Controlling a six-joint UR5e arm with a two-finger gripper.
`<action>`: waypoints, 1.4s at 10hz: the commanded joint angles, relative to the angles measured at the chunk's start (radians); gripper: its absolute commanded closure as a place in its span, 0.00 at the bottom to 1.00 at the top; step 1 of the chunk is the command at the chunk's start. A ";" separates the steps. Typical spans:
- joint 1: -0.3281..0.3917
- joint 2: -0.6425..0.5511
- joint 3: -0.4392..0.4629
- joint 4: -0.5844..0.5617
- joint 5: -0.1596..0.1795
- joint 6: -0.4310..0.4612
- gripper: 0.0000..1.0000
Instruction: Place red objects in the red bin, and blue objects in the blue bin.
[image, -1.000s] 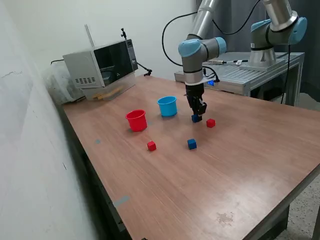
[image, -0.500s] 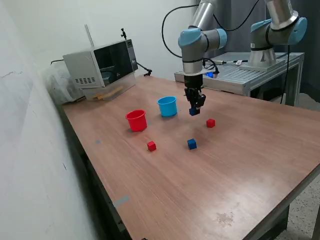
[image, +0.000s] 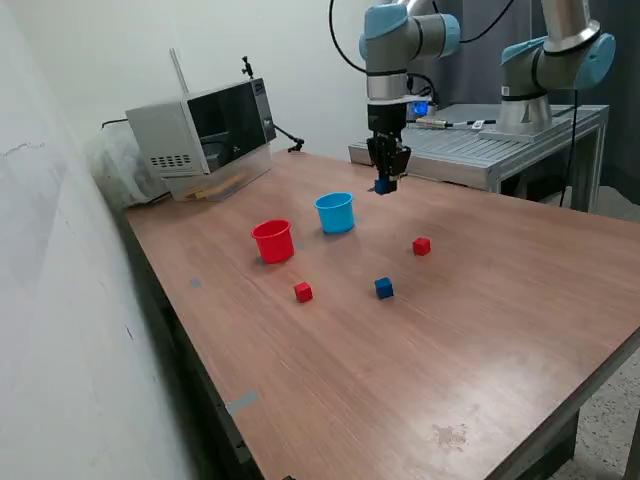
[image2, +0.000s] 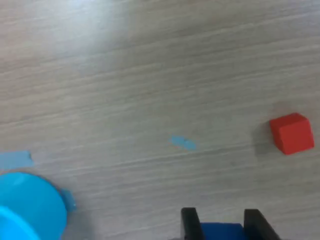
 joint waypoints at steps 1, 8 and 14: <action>-0.084 -0.001 -0.003 0.002 0.002 -0.020 1.00; -0.216 0.054 -0.031 0.002 0.002 -0.048 1.00; -0.215 0.044 -0.026 -0.002 0.002 -0.049 0.00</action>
